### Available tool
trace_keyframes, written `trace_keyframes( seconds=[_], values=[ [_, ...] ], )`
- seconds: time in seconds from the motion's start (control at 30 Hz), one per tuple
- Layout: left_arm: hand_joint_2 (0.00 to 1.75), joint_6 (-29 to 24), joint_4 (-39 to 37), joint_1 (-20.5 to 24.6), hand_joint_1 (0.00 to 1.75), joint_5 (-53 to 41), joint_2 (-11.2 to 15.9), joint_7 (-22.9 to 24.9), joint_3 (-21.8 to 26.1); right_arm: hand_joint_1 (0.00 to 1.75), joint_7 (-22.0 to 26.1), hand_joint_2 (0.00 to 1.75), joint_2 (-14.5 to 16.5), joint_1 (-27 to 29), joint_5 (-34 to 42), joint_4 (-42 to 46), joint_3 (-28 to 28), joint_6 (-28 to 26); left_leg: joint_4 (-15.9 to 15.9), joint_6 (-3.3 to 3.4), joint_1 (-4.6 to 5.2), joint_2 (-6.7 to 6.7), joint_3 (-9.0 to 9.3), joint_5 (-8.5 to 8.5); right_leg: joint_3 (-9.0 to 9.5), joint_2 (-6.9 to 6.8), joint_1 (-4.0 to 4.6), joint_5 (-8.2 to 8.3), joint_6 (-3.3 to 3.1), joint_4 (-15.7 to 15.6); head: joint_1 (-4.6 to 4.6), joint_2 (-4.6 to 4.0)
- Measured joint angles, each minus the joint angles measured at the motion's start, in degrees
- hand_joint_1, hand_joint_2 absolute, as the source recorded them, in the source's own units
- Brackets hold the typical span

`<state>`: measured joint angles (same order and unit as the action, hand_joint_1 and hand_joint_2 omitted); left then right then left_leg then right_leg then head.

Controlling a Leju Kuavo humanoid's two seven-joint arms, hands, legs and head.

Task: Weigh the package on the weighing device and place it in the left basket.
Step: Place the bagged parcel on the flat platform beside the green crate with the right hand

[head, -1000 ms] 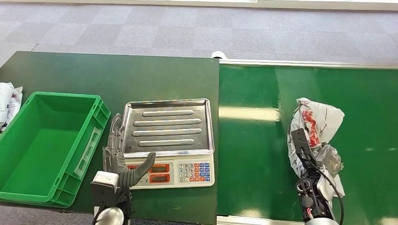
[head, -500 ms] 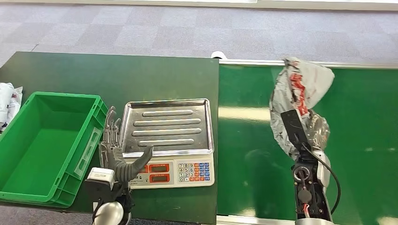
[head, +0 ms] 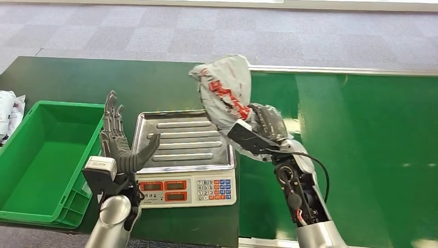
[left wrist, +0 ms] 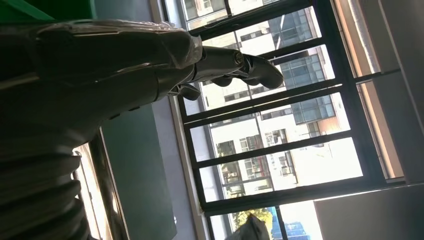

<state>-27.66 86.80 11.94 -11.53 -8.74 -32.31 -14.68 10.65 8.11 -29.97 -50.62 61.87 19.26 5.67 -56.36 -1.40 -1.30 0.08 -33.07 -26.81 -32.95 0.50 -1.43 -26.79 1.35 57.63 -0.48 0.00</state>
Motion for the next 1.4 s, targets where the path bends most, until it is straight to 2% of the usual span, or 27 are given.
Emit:
trace_keyframes(
  seconds=[0.27, 0.3, 0.4, 0.43, 0.63, 0.9, 1.03, 1.2, 1.4],
  values=[
    [1.75, -1.1, 0.2, 0.1, 0.00, -0.1, 0.4, 1.4, 6.5, 1.75, 3.3, 1.75, 6.7, -7.0, -0.2, -14.4, 11.6, 2.5, 0.0, -0.03, -0.07, 0.00, -0.03, 0.02, -0.05, -0.02, 0.08, -0.06, -0.07, 0.1, 0.01, 0.00],
    [1.75, -1.1, 0.4, -0.2, 0.00, -0.1, 0.5, 1.5, 7.2, 1.37, 3.3, 1.75, 7.2, -7.5, -0.2, -15.9, 12.6, 2.4, 0.0, -0.03, -0.07, 0.00, -0.04, 0.02, -0.05, -0.02, 0.08, -0.06, -0.07, 0.1, 0.01, 0.00],
    [1.75, -0.7, 1.2, -1.2, 0.00, 0.2, 0.5, 1.6, 9.0, 0.07, 3.2, 1.75, 8.4, -8.3, 0.2, -20.0, 14.5, 1.2, 0.0, -0.03, -0.04, -0.01, -0.06, 0.01, -0.05, -0.03, 0.05, -0.06, -0.06, 0.1, 0.03, 0.00],
    [1.75, -0.6, 1.5, -1.5, 0.00, 0.3, 0.5, 1.7, 9.5, 0.00, 3.1, 1.75, 8.6, -8.5, 0.2, -21.1, 15.0, 0.3, 0.0, -0.03, -0.03, -0.01, -0.07, 0.01, -0.05, -0.03, 0.04, -0.06, -0.06, 0.1, 0.03, 0.00],
    [1.75, -0.4, 4.1, -4.1, 0.00, -0.2, 0.3, 1.7, 12.1, 0.00, 2.5, 1.75, 9.4, -9.3, 0.3, -25.3, 16.1, -6.2, 0.0, -0.03, -0.03, -0.03, -0.05, 0.01, -0.08, -0.02, 0.03, -0.06, -0.06, 0.0, 0.02, 0.00],
    [1.75, 0.8, 7.0, -6.1, 0.00, -1.1, -0.2, 1.6, 13.9, 0.00, 4.7, 1.75, 9.5, -9.2, 2.6, -25.9, 15.8, -10.6, 0.0, -0.03, -0.03, -0.02, -0.05, 0.01, -0.10, -0.02, 0.04, -0.06, -0.07, 0.0, 0.02, 0.00],
    [1.75, 6.3, 7.9, -6.9, 0.00, -1.4, -0.2, 2.3, 13.9, 0.00, 12.8, 1.75, 9.6, -6.8, 11.6, -21.4, 13.5, -9.4, 0.0, -0.03, -0.03, -0.01, -0.06, 0.01, -0.11, -0.03, 0.03, -0.06, -0.06, 0.0, 0.02, 0.00],
    [1.75, 9.6, 8.3, -7.3, 0.00, -2.3, -0.2, 3.0, 13.5, 0.00, 15.0, 1.75, 9.5, -4.7, 16.0, -15.8, 11.8, -7.7, 0.0, -0.03, -0.03, 0.01, -0.05, 0.01, -0.13, -0.01, 0.03, -0.06, -0.07, 0.0, 0.02, 0.00],
    [1.75, 16.6, 8.1, -7.8, 0.00, -7.2, -0.1, 5.1, 10.9, 0.00, 18.8, 1.75, 9.4, -0.8, 26.2, -5.7, 10.3, -6.6, 0.0, -0.04, -0.03, 0.06, -0.05, 0.00, -0.14, 0.02, 0.03, -0.06, -0.07, 0.0, 0.03, 0.00]
  ],
)
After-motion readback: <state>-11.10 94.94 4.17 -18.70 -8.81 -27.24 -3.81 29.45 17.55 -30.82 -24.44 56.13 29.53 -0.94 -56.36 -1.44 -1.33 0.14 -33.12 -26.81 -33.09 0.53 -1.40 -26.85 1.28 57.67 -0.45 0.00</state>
